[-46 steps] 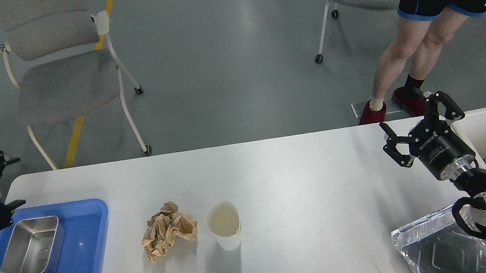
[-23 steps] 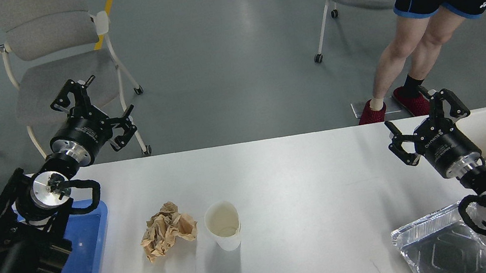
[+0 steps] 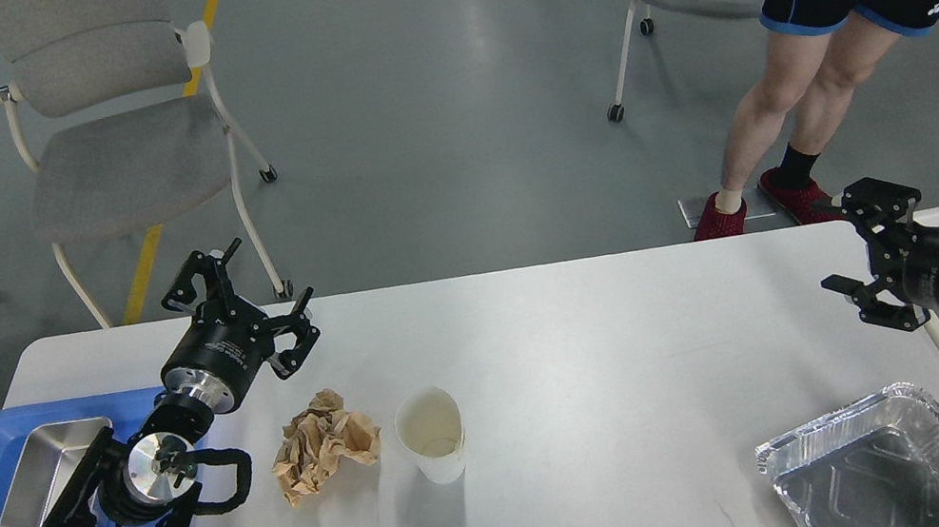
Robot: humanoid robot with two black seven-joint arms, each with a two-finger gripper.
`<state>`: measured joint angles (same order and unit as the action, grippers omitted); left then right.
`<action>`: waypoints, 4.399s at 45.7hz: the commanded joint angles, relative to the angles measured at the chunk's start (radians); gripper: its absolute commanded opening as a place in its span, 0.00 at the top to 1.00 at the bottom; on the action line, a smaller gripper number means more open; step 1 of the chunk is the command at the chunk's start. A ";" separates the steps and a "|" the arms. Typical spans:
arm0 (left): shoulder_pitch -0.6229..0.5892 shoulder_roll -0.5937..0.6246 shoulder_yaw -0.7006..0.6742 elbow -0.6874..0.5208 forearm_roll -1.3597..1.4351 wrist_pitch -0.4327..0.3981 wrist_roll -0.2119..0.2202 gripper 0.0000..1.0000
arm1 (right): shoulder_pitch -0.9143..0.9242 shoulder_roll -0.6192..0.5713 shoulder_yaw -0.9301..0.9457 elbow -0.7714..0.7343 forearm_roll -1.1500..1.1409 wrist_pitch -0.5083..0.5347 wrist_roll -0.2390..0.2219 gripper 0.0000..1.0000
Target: Tidy desktop
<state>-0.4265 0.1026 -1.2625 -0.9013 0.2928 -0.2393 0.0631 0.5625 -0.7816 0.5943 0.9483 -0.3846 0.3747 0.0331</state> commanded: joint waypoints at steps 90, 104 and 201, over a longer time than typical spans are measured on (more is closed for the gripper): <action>0.218 0.106 0.000 -0.192 0.008 0.031 0.001 0.03 | -0.104 -0.071 -0.218 0.086 -1.053 0.038 -0.009 0.02; 0.227 0.115 -0.001 -0.192 0.008 0.031 0.001 0.03 | -0.116 -0.042 -0.218 0.027 -1.067 0.036 0.014 0.97; 0.115 0.437 0.342 -0.407 0.020 0.112 0.216 0.04 | 0.567 0.209 -0.203 0.015 -0.767 0.421 -0.257 1.00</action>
<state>-0.2551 0.3738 -1.0707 -1.1748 0.3113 -0.1428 0.1936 1.1348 -0.5777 0.3902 0.9619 -1.1521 0.7983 -0.2241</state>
